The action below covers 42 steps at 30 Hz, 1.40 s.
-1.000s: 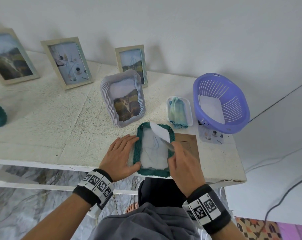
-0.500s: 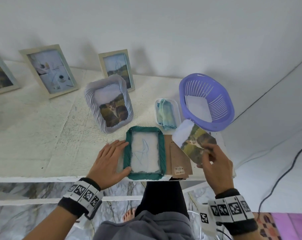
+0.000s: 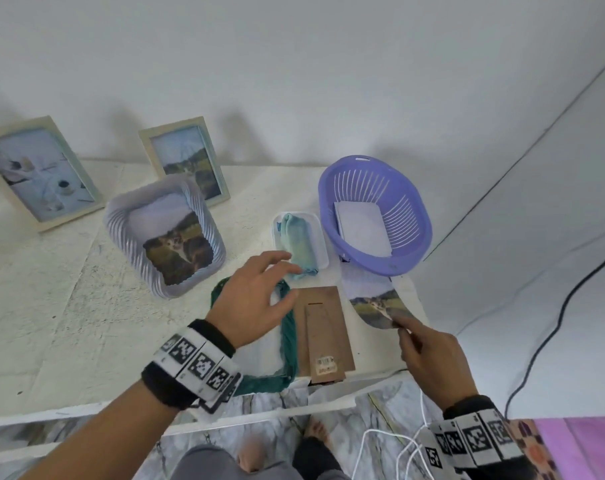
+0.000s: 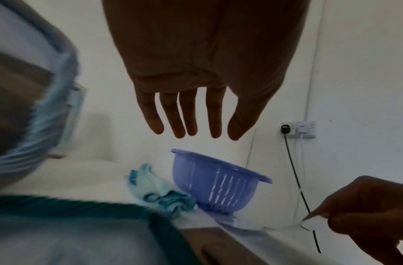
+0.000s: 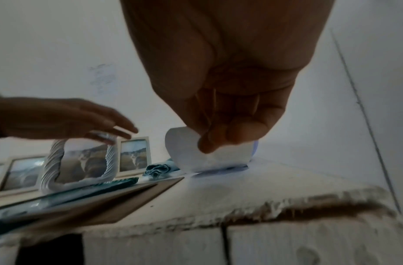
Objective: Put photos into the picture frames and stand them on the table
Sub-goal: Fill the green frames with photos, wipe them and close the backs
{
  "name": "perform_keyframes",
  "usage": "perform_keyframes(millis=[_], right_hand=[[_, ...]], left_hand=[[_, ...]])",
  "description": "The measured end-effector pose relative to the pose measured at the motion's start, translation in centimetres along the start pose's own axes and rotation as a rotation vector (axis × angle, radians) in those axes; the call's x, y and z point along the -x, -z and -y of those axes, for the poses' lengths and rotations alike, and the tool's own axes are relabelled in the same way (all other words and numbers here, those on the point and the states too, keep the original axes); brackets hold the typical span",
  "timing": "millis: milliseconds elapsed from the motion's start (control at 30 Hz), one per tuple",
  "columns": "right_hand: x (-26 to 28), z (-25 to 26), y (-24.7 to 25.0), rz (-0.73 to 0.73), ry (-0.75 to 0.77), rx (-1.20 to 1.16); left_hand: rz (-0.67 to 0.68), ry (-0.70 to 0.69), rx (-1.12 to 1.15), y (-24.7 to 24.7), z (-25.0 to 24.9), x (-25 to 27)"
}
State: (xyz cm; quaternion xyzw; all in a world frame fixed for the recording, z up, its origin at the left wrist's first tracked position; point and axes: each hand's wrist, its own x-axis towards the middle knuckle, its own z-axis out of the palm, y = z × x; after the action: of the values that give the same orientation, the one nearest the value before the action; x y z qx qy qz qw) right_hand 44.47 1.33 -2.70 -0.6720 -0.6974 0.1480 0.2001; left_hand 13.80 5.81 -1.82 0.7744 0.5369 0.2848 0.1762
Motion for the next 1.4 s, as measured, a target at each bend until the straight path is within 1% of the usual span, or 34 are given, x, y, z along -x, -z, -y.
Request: perform_keyframes(millis=[67,200,267,333,433,533,633,700,800,900,1067,1133,1233,1300,1333,1400], right_hand=[[-0.8,-0.2,0.7,0.052,0.063,0.131],[-2.2,-0.2,2.1,0.193,0.21,0.296],[-2.9,-0.6,2.5,0.234,0.24,0.306],[-3.6,-1.4,2.7,0.236,0.284,0.298],[-4.7,-2.4,2.6,0.268,0.329,0.273],[-6.0,-3.1,2.4,0.286,0.371,0.267],[-8.5,-3.4,1.6,0.438,0.356,0.283],[-10.1,-3.4,1.2,0.487,0.34,0.285],[-12.0,-3.3,0.6,0.489,0.388,0.35],[-12.9,-3.4,0.0,0.474,0.405,0.387],[-12.8,-3.7,-0.1,0.504,0.419,0.351],[-12.5,-4.0,0.5,0.515,0.432,0.284],[-12.1,-5.1,2.3,0.541,0.375,0.186],[-12.2,-6.4,4.2,0.537,0.314,0.249],[-12.6,-6.9,5.4,0.512,0.273,0.306],[-14.1,-7.0,8.0,0.394,0.221,0.376]], left_hand=[[0.045,-0.01,-0.045,-0.8,-1.5,-2.7],[0.178,0.025,-0.172,-2.6,-3.7,-7.4],[0.244,0.045,-0.259,-3.7,-4.5,-9.0],[0.284,0.089,-0.324,-4.6,-4.9,-10.2],[0.246,0.096,-0.315,-5.5,-4.5,-11.1],[0.191,0.043,-0.235,-4.8,-4.0,-11.7],[0.173,0.06,-0.188,-3.8,-3.9,-12.5],[0.155,0.069,-0.177,-3.4,-4.0,-12.9],[0.139,0.069,-0.177,-3.5,-4.4,-12.8],[0.119,0.058,-0.183,-4.0,-4.4,-12.3],[0.124,0.033,-0.25,-5.4,-3.8,-10.8],[0.117,0.038,-0.256,-6.0,-3.6,-10.2],[0.102,0.06,-0.225,-6.5,-3.4,-9.8],[0.094,0.068,-0.196,-6.5,-3.5,-9.7],[0.091,0.071,-0.183,-6.5,-3.5,-9.7],[0.086,0.075,-0.158,-6.5,-3.5,-9.7]])
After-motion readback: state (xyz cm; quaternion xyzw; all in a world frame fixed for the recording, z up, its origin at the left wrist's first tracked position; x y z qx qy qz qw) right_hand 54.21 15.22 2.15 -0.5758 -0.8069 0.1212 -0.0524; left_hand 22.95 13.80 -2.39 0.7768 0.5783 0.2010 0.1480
